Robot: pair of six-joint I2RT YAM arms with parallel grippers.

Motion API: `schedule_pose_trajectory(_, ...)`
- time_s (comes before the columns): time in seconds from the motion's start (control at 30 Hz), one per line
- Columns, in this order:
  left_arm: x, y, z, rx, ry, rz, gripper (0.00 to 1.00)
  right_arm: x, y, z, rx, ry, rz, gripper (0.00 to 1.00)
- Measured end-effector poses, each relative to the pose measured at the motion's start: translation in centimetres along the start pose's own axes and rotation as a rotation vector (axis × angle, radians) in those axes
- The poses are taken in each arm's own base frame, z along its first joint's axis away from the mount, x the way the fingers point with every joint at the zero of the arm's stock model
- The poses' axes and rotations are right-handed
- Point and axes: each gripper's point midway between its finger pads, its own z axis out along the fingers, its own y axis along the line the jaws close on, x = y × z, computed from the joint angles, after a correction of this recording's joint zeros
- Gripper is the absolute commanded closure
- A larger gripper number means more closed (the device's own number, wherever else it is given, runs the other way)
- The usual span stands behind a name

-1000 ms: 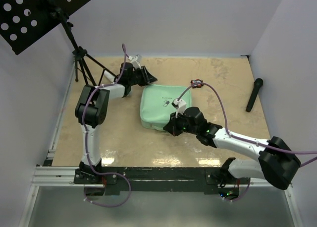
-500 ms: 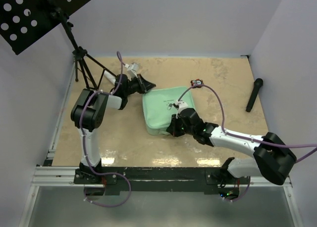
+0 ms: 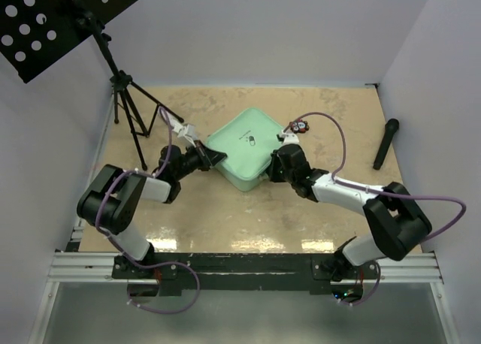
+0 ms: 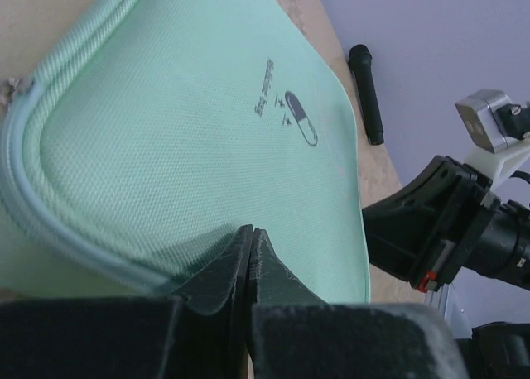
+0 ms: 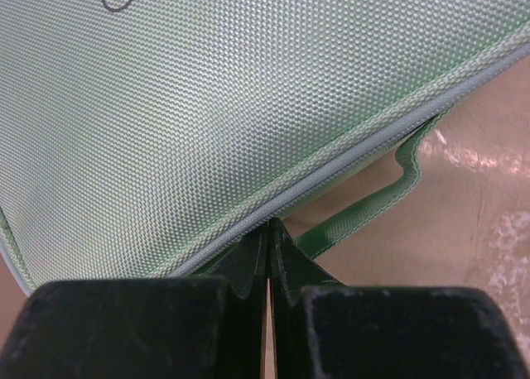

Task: Organize the medicine kit
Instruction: Zip the medicine box at the center of the board.

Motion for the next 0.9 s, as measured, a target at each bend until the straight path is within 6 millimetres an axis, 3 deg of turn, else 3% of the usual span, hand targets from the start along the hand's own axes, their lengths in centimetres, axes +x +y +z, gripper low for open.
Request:
schedule_pose_trajectory(0.07,0.3,0.4,-1.1,-0.036,-0.021,-0.015,1.0,-0.6,0.3,0.9,0.003,-0.008,-0.007,1.0)
schedule_pose_trajectory(0.2,-1.0,0.6,-2.9,-0.111,-0.107,-0.007,1.0,-1.5,0.9,2.1,0.001,-0.016,-0.018,1.0)
schedule_pose_trajectory(0.33,-5.6,-0.4,-3.8,-0.175,-0.237,0.06,0.95,-2.5,1.2,1.5,-0.006,-0.042,-0.025,1.0)
schedule_pose_trajectory(0.53,-14.1,-3.1,-1.3,-0.194,-0.349,0.158,0.92,-4.3,1.7,-2.0,-0.053,-0.126,-0.025,1.0)
schedule_pose_trajectory(0.63,-16.2,-1.9,1.1,-0.235,-0.332,0.17,0.92,-3.8,1.9,-3.2,-0.082,-0.128,-0.027,1.0)
schedule_pose_trajectory(0.73,-15.7,1.7,3.8,-0.322,-0.25,0.155,0.93,-3.5,2.4,-4.5,-0.112,-0.14,-0.028,1.0)
schedule_pose_trajectory(0.9,-10.6,8.5,5.4,-0.484,-0.056,0.101,0.94,-5.3,2.6,-4.7,-0.071,-0.169,-0.021,1.0)
